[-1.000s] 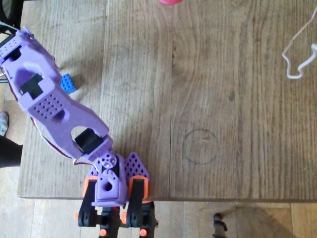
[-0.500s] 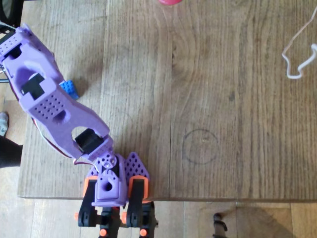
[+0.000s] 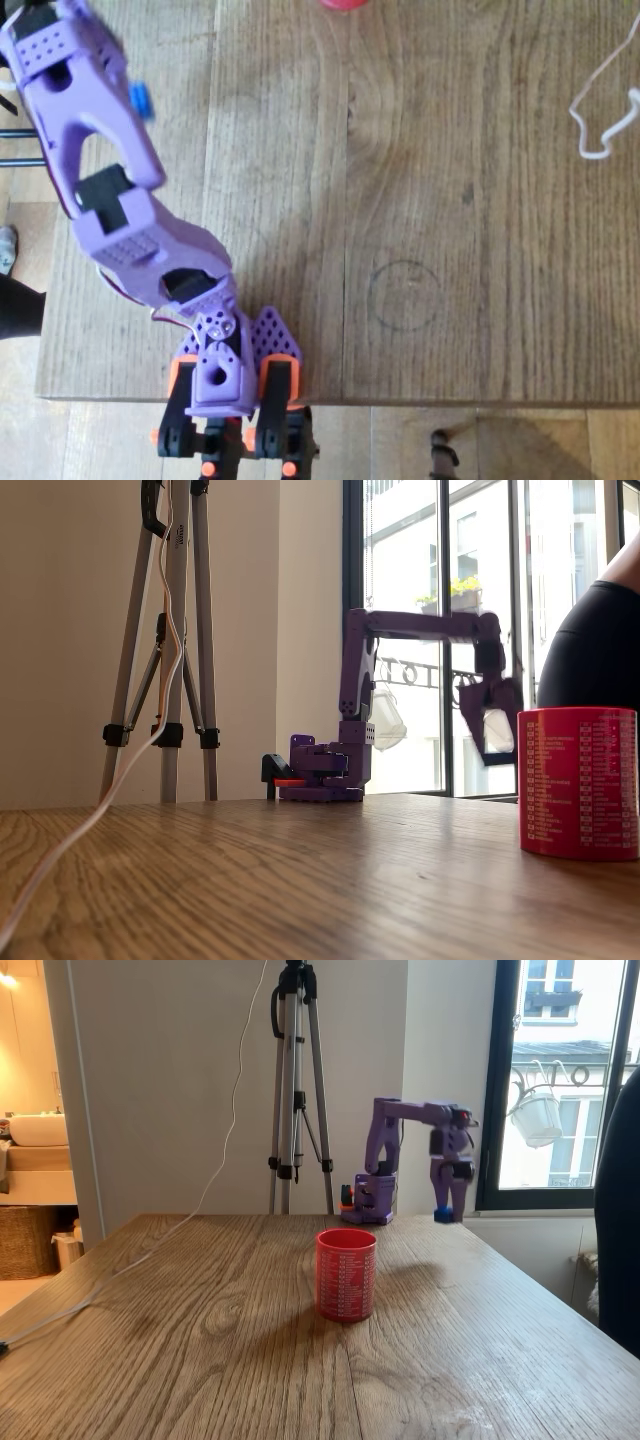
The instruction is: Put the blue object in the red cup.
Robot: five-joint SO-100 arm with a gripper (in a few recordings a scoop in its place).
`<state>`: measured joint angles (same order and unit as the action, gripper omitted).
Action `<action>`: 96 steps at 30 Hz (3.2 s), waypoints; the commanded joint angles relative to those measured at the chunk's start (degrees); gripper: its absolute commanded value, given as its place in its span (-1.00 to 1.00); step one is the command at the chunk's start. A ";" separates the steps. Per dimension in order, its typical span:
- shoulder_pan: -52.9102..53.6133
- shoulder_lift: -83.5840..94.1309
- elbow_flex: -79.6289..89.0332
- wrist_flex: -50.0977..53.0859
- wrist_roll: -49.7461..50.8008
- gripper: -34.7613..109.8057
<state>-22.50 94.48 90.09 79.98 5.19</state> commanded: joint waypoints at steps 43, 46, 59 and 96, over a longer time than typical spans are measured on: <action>35.16 -18.11 -15.73 -59.85 -42.36 -0.29; 35.68 -17.40 -15.73 -55.99 -42.36 -0.05; 36.74 -15.64 -14.68 -52.47 -42.28 0.04; 8.26 51.94 10.90 4.39 -8.53 -0.52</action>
<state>-6.15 104.41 87.63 78.13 -5.98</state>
